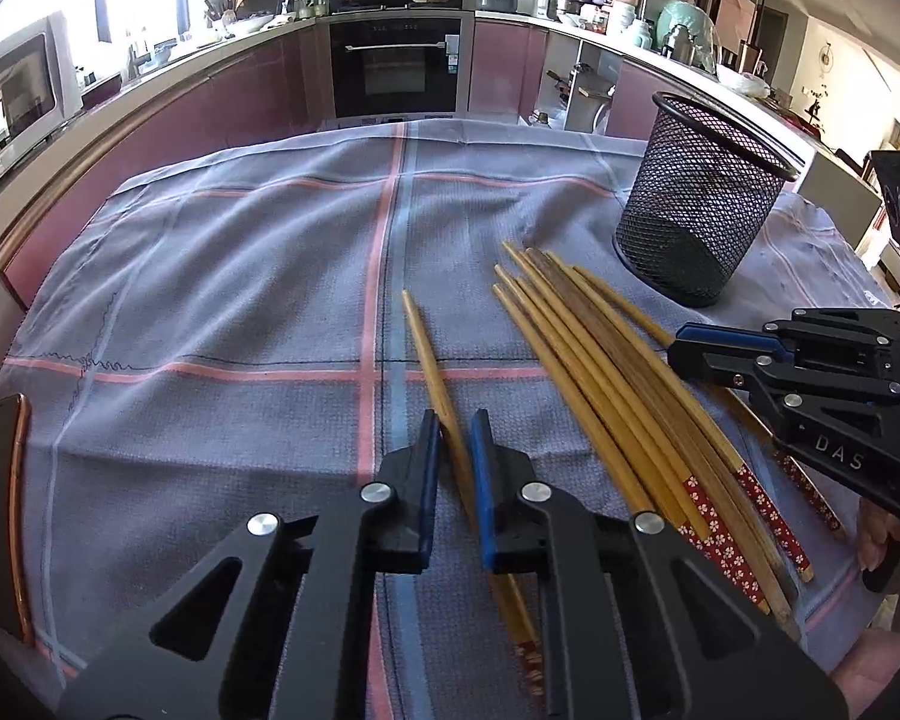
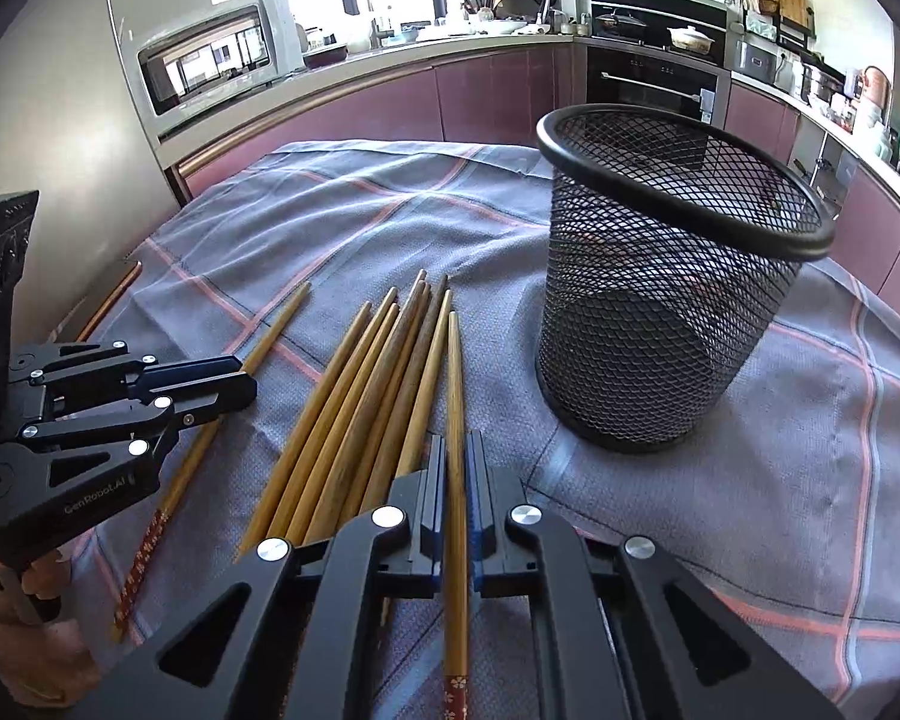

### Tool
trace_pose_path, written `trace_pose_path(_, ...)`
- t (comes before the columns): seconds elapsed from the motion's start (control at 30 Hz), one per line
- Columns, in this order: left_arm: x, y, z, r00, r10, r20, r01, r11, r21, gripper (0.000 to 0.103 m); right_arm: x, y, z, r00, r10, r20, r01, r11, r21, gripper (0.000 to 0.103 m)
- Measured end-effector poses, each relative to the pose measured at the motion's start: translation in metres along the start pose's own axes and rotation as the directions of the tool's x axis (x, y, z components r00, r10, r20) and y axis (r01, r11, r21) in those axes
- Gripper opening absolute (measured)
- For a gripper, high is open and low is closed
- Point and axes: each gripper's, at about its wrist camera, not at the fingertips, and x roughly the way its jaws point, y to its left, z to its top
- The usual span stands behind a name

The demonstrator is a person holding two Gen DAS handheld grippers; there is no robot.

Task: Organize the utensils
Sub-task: 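Grasp one bamboo chopstick with the right tool while the left tool grasps another, then lift the chopstick upright with the right tool over the mesh cup while the left tool carries its own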

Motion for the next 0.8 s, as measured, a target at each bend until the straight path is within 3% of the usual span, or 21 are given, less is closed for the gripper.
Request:
trace_pose_path(0.23, -0.007, 0.002, 0.001, 1.000, -0.006, 0.014, 0.006, 1.000, -0.007, 0.007, -0.025, -0.003, 0.003, 0.997, 0.047, 0.066, -0.047, 0.999, 0.006, 0.005)
trace_pose_path(0.5, -0.042, 0.005, 0.013, 0.994, -0.073, 0.083, 0.073, 0.997, 0.001, 0.007, -0.064, -0.007, 0.012, 0.978, 0.094, 0.184, -0.098, 0.995, 0.013, 0.005)
trace_pose_path(0.8, -0.097, 0.001, 0.029, 0.957, -0.208, 0.200, 0.206, 0.978, 0.029, 0.007, -0.110, -0.022, 0.025, 0.936, 0.106, 0.336, -0.120, 0.992, 0.022, 0.005)
